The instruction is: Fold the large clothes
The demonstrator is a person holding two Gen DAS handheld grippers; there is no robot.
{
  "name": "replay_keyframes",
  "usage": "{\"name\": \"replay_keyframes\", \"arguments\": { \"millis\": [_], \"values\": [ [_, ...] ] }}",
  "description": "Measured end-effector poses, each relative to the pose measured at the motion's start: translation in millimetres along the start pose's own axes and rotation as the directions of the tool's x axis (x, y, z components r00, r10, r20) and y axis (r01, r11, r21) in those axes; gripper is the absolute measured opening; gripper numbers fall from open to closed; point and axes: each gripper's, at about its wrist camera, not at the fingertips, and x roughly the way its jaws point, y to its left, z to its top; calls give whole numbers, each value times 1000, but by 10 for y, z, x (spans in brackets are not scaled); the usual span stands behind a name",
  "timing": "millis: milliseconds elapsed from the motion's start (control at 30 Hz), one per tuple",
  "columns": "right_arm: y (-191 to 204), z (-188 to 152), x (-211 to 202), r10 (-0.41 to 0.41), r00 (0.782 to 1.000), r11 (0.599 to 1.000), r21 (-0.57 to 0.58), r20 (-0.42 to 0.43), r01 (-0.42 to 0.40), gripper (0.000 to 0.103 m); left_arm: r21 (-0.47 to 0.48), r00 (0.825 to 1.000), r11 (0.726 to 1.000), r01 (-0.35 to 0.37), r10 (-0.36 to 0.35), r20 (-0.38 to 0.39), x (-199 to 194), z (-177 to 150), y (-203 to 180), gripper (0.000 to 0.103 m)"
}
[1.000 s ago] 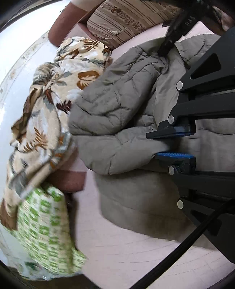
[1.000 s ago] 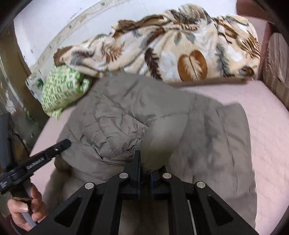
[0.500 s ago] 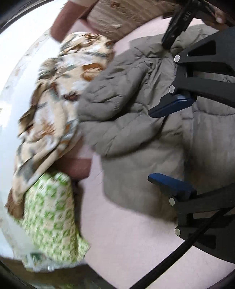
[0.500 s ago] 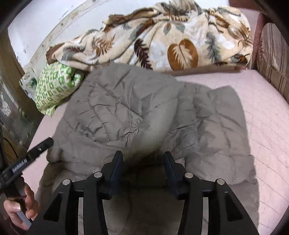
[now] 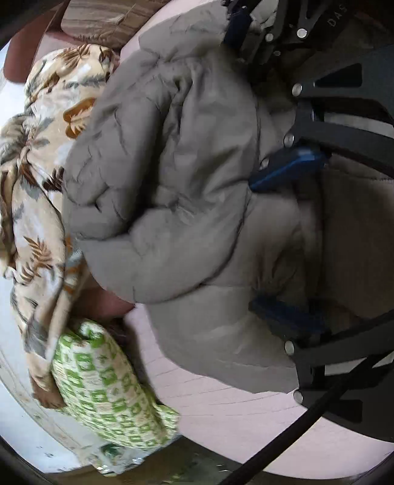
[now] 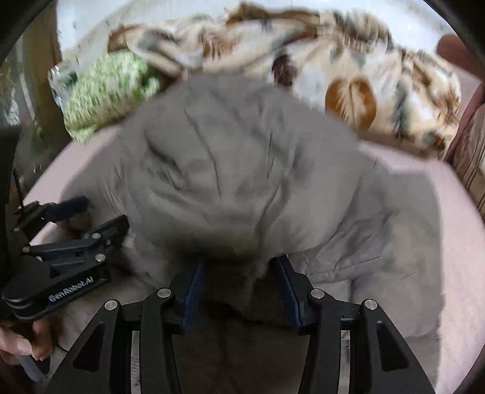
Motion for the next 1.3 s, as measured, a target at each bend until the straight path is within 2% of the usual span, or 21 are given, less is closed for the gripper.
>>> {"name": "replay_keyframes", "arguments": {
  "millis": [133, 233, 467, 600, 733, 967, 1167, 1300],
  "values": [
    [13, 57, -82, 3, 1000, 1000, 1, 14, -3, 51, -25, 999, 999, 34, -34, 19, -86, 27, 84, 77],
    [37, 83, -215, 35, 999, 999, 21, 30, -36, 51, -48, 998, 997, 55, -53, 44, -215, 53, 134, 77],
    [54, 50, -621, 27, 996, 999, 29, 88, -29, 51, -68, 993, 996, 62, -54, 107, -555, 69, 220, 77],
    [48, -33, -821, 39, 995, 997, 58, 96, -45, 55, -74, 988, 995, 62, -51, 143, -762, 32, 263, 77],
    [106, -319, -1027, 51, 994, 996, 68, 92, -57, 56, -93, 988, 993, 76, -62, 142, -941, -230, 311, 77],
    [217, -811, -1246, 17, 998, 1000, 19, 57, -18, 56, -72, 996, 995, 69, -65, 55, -1038, -852, 273, 77],
    [150, -1144, -1471, -4, 999, 999, 42, 52, 1, 56, -36, 995, 998, 46, -43, 91, -1302, -1178, 203, 77],
    [110, -1360, -1594, -16, 999, 998, 65, 39, 14, 56, -50, 995, 997, 57, -53, 83, -1398, -1347, 217, 77]
  ]
}}
